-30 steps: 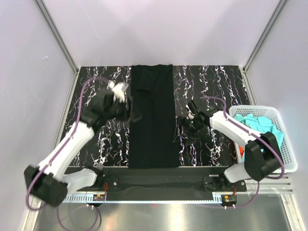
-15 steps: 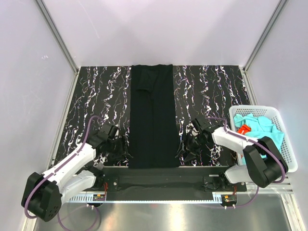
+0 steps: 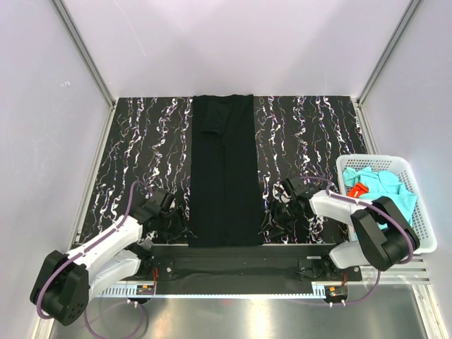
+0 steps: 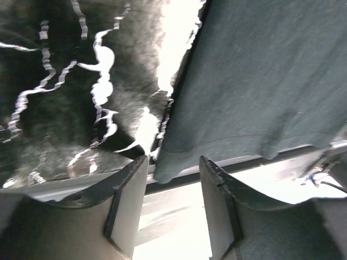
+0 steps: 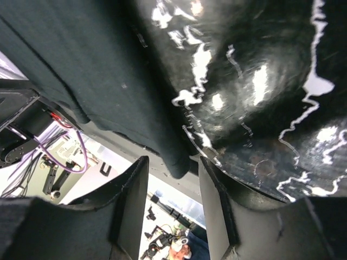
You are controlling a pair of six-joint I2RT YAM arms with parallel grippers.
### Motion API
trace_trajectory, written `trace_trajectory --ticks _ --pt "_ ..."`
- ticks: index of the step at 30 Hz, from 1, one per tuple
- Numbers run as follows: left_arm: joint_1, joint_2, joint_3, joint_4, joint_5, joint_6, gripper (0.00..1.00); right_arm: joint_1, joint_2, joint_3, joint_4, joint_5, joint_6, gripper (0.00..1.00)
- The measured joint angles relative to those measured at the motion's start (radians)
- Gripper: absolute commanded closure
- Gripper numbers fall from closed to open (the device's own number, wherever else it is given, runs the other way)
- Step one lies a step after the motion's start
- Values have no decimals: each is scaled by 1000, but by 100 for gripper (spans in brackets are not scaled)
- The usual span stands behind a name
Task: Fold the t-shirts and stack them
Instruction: Fold the tshirt
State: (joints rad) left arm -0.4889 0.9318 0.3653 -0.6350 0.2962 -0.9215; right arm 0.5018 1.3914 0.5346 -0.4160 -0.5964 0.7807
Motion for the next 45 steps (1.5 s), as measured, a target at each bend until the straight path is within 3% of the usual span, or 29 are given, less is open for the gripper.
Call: trace_trajectory --ticks 11,14,18,19,21,26,32,38,45 --pt "-3 -37 -74 107 50 -80 68 0 32 -42 68 -47 13 53" --pt "-3 -48 -84 114 52 -93 72 0 48 -48 91 -68 15 62" --pt "-4 -55 -87 107 48 -95 85 0 83 -53 134 -81 18 88" --pt "-4 -56 -87 106 47 -96 92 0 87 -53 144 -81 19 100" --pt "-4 -60 -85 107 47 -94 99 0 91 -55 163 -85 23 100" --pt "-5 -65 -52 69 40 -62 100 0 61 -49 156 -84 66 100" --pt "-2 68 172 24 17 1 100 -14 73 141 101 -68 86 100" --pt "108 351 505 43 4 106 100 -133 263 466 32 -70 25 100" --pt "241 695 791 74 33 205 100 -257 523 820 -86 -84 -62 100"
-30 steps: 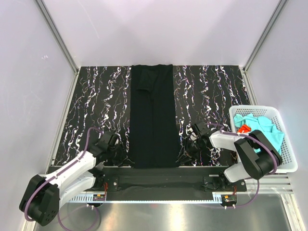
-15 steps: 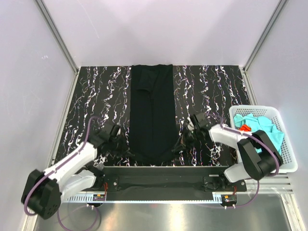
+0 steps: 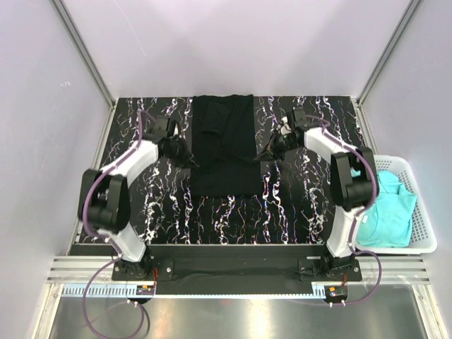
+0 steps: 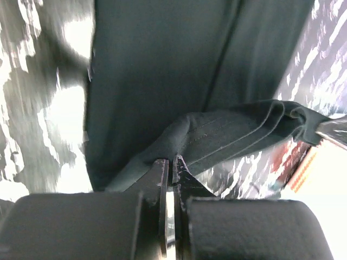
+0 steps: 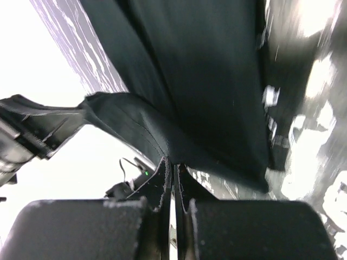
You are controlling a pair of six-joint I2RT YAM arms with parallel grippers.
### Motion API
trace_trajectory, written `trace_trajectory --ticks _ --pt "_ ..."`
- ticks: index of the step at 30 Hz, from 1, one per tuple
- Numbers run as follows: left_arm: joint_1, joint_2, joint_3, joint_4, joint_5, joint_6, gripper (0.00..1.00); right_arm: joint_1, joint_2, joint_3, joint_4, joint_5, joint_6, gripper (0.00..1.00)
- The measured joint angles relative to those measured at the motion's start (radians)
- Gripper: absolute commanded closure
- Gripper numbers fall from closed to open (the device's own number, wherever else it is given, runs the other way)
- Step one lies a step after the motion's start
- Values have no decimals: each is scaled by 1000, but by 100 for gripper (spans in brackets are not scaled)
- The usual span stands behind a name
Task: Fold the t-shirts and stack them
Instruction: Fold the tshirt
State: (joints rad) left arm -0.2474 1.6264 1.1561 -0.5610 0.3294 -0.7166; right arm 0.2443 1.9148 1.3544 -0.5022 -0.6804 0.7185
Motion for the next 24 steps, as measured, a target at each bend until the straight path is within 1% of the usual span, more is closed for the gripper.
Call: trace_trajectory --ticks 2,4,6,11,17,22,23,24 --pt "21 93 67 6 11 19 100 -22 69 87 -24 -11 -16 100" --pt "35 159 112 9 21 31 100 -39 142 172 -52 -22 -33 100" --pt "49 211 153 5 38 39 100 -46 189 225 -66 -29 -43 100" --pt "74 302 233 6 74 51 100 -51 282 324 -110 -65 -55 100" --pt "111 344 283 2 90 54 100 -51 356 410 -130 -98 -61 100" --pt "130 383 338 4 112 55 91 -53 394 449 -139 -111 -65 100" --pt "132 394 348 5 119 55 91 -53 403 456 -140 -114 -66 98" --pt "133 408 357 5 126 55 88 -54 412 463 -142 -118 -67 96"
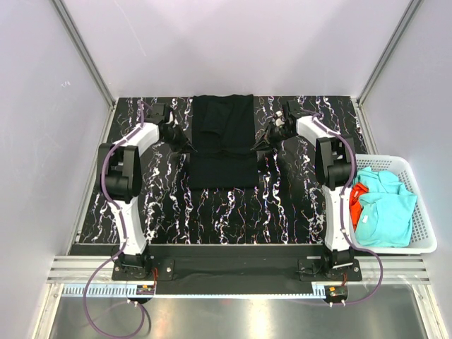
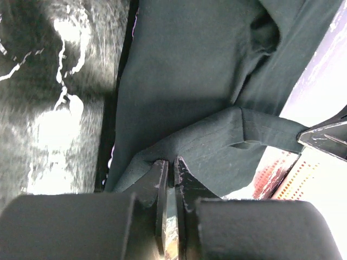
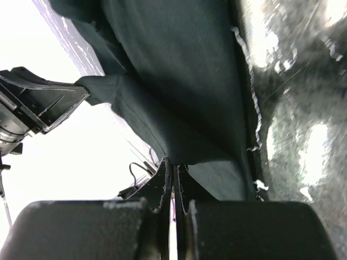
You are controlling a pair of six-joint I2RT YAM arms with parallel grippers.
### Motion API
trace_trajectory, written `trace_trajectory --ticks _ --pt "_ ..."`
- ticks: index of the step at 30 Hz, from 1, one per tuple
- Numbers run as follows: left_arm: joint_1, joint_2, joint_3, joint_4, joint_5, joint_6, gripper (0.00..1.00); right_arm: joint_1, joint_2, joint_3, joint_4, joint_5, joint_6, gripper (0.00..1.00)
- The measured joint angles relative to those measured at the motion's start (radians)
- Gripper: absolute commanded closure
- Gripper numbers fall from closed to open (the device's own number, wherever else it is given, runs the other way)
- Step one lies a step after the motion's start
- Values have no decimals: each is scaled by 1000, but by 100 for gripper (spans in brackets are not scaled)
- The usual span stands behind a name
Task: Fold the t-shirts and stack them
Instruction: Fold the tshirt
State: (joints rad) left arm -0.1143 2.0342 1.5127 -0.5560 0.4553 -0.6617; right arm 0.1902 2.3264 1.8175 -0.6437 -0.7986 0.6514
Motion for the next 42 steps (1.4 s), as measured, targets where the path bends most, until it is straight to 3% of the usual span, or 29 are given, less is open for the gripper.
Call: trace_trajectory --ticks 5,7,9,14,16,18,20,24,27,31,33,36,42 --pt "0 59 33 -3 20 16 70 -8 49 43 -15 -9 -3 80" --pt "0 86 66 -13 29 31 66 -16 79 79 -25 -12 -5 75" --pt "2 116 123 -42 28 63 64 -27 111 132 -38 -14 -4 65" --pt "40 141 314 -145 -22 165 59 -97 267 467 -127 -14 -3 60" --pt "63 102 326 -151 -42 195 57 -126 308 607 -183 -4 -17 58" --pt "84 38 294 -151 -46 218 57 -148 284 624 -219 5 -38 54" --pt "99 -53 216 -154 -36 238 56 -158 211 551 -242 28 -68 53" --pt "82 -235 -33 -100 40 267 57 -127 -14 225 -251 68 -134 53" --pt "42 -309 -203 -59 103 269 58 -68 -159 -14 -200 71 -143 62" --pt "-11 -356 -436 111 192 211 61 34 -263 -244 -94 48 -112 82" --pt "-24 -352 -518 174 212 174 64 87 -263 -301 -51 40 -92 90" --pt "-26 -328 -559 237 222 146 66 144 -237 -322 -14 35 -73 94" --pt "-25 -271 -576 327 208 129 66 145 -203 -338 55 47 -63 94"
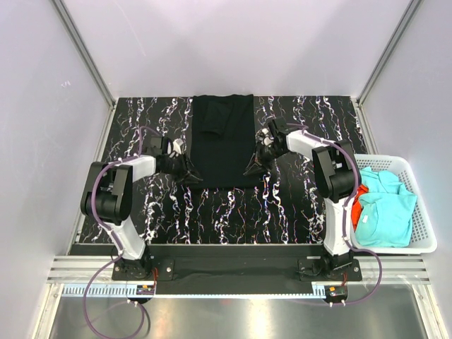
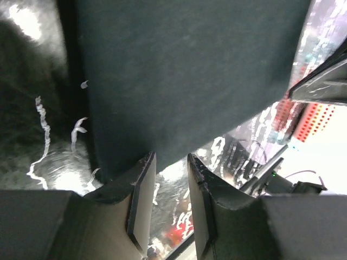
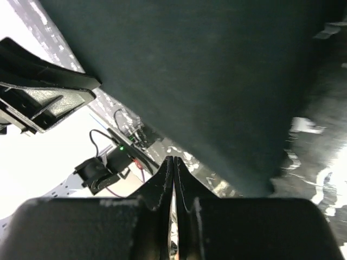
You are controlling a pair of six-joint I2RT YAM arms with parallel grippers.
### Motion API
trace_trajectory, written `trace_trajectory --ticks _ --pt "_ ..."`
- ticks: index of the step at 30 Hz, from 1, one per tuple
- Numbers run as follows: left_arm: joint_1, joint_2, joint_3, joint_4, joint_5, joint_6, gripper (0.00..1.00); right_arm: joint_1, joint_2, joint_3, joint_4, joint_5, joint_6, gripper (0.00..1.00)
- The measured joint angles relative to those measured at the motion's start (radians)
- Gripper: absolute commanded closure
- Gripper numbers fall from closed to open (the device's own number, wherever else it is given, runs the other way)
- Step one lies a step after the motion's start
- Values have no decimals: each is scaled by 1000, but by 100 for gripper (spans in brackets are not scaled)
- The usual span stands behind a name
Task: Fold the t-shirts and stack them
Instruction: Fold the tshirt
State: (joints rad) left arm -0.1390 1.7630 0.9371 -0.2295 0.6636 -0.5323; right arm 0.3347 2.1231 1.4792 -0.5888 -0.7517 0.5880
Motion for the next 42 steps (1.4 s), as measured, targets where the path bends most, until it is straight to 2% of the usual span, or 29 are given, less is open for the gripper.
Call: trace_trajectory --ticks 6,14,16,19,21,23,28,37,42 --pt "3 -12 -92 33 -4 -18 66 -15 0 -142 37 32 -23 94" --pt "-6 -208 -282 26 -5 -19 62 -16 -149 -375 73 21 -44 91" --pt "-11 -313 -336 -19 -4 -20 57 -16 -232 -456 61 29 -38 86" --pt "-14 -486 -367 -86 1 -34 52 -16 -367 -520 31 34 -14 71" --pt "-15 -575 -361 -95 8 -51 50 -16 -440 -520 26 32 3 65" --pt "-15 -607 -341 -98 11 -63 49 -16 -468 -504 32 29 17 63" --pt "-14 -491 -212 -54 18 -96 50 -16 -383 -369 65 25 66 64" --pt "-19 -64 100 373 48 -294 46 -16 41 224 149 27 144 65" --pt "-51 72 219 435 -26 -340 46 -16 200 459 178 22 183 65"
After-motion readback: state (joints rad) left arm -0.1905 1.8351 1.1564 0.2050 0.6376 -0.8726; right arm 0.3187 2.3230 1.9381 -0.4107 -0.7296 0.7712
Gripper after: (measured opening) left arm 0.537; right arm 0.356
